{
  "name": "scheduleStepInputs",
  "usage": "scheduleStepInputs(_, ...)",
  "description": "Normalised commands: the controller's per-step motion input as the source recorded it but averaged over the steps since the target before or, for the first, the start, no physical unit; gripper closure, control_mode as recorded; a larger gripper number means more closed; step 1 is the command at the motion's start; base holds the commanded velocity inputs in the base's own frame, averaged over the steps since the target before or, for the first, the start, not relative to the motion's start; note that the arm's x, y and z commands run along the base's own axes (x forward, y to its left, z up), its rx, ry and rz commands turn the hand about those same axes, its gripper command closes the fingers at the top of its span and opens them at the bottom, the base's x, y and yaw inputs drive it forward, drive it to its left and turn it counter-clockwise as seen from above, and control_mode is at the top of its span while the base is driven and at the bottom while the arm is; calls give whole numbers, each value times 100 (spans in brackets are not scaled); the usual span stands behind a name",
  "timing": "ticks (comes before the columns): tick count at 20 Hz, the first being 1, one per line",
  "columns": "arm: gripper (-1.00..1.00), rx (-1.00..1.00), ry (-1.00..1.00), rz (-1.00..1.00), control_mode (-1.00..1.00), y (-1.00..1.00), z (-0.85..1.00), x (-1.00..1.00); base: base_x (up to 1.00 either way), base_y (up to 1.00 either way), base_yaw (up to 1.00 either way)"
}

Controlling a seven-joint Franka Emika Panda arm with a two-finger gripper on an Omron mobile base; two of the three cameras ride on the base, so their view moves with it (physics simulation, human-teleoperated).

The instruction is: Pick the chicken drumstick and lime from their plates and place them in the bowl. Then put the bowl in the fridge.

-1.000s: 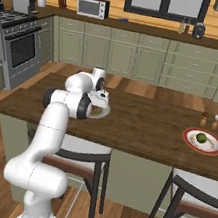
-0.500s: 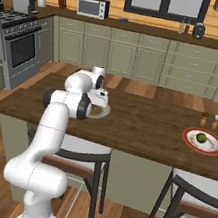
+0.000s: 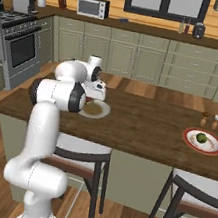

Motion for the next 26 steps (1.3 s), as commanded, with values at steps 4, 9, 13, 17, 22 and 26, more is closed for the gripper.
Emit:
scheduleStepInputs(4,100,4,-16,0,-100,0,100,-100,0,0,0)
scheduleStepInputs(9,100,3,-1,0,-100,0,100,-100,0,0,0)
scheduleStepInputs(13,100,3,3,0,-100,-2,100,-100,0,0,0)
scheduleStepInputs(17,100,1,20,0,-100,0,59,-99,0,0,0)
scheduleStepInputs(22,100,-7,7,2,-100,0,12,-100,0,0,0)
scheduleStepInputs(26,100,-11,0,2,-100,-27,0,-100,0,0,0)
